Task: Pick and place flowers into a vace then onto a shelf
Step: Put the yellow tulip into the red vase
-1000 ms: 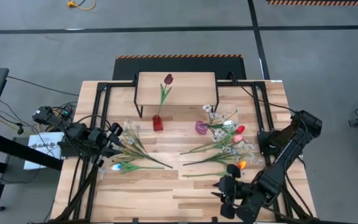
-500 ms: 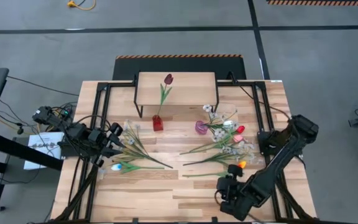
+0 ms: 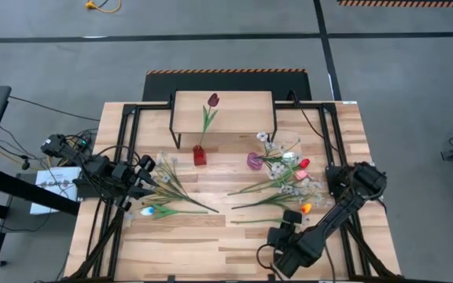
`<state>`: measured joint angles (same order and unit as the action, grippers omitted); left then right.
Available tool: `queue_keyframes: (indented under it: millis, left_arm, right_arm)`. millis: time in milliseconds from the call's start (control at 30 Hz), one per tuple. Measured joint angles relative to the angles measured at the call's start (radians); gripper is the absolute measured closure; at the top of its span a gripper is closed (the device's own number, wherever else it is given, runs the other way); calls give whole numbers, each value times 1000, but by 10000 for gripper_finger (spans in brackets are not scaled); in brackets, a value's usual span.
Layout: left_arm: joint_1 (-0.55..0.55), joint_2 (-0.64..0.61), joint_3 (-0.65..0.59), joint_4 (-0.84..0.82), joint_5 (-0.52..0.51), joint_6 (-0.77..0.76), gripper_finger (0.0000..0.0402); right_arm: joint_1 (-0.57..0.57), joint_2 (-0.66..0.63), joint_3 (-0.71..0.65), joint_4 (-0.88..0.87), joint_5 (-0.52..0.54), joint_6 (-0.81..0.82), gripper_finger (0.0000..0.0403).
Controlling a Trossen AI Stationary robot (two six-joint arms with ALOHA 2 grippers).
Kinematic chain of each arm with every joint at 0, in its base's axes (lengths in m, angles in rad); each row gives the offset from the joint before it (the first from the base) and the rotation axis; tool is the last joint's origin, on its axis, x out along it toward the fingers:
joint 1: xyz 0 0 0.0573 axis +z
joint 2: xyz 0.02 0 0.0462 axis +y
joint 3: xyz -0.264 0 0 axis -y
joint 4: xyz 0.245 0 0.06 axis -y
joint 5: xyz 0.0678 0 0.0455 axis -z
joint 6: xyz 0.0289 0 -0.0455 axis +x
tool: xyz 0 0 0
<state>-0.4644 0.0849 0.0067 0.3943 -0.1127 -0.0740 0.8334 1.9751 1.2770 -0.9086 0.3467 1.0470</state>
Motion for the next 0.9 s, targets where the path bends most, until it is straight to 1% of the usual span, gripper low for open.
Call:
queue_keyframes:
  millis: [233, 367, 600, 900]
  left_arm:
    - [0, 0, 0, 0, 0, -13, 303]
    - [0, 0, 0, -3, 0, -16, 303]
    - [0, 0, 0, -3, 0, -16, 303]
    - [0, 0, 0, -3, 0, -16, 303]
  right_arm:
    - [-46, 5, 1, -75, -9, -12, 278]
    - [-76, -1, 2, -80, -21, -90, 278]
    - [-137, 3, 1, -86, -133, -239, 278]
    - [-205, 7, 1, -86, -141, -347, 278]
